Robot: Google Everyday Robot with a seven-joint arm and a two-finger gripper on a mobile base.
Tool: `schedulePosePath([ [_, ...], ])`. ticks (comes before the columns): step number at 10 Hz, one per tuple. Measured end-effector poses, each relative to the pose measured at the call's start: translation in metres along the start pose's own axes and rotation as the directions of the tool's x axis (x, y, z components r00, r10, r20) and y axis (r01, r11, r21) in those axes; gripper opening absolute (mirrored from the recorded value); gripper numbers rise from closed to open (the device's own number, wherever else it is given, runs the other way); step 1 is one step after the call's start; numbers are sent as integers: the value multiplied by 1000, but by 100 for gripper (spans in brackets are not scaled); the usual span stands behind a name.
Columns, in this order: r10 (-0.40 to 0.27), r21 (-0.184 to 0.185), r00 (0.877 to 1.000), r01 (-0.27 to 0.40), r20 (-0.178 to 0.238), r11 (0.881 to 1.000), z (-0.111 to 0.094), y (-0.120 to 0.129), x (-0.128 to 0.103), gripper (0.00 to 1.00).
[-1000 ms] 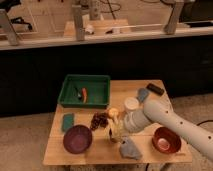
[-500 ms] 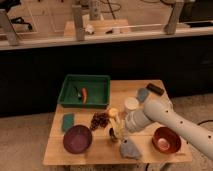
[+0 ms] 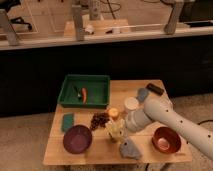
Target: Place banana in metal cup
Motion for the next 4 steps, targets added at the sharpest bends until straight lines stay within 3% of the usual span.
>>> schedulePosePath([
  [2, -1, 30, 1000, 0, 13, 1000, -2, -6, -1, 80],
  [4, 6, 38, 1000, -6, 9, 999, -4, -8, 0, 80],
])
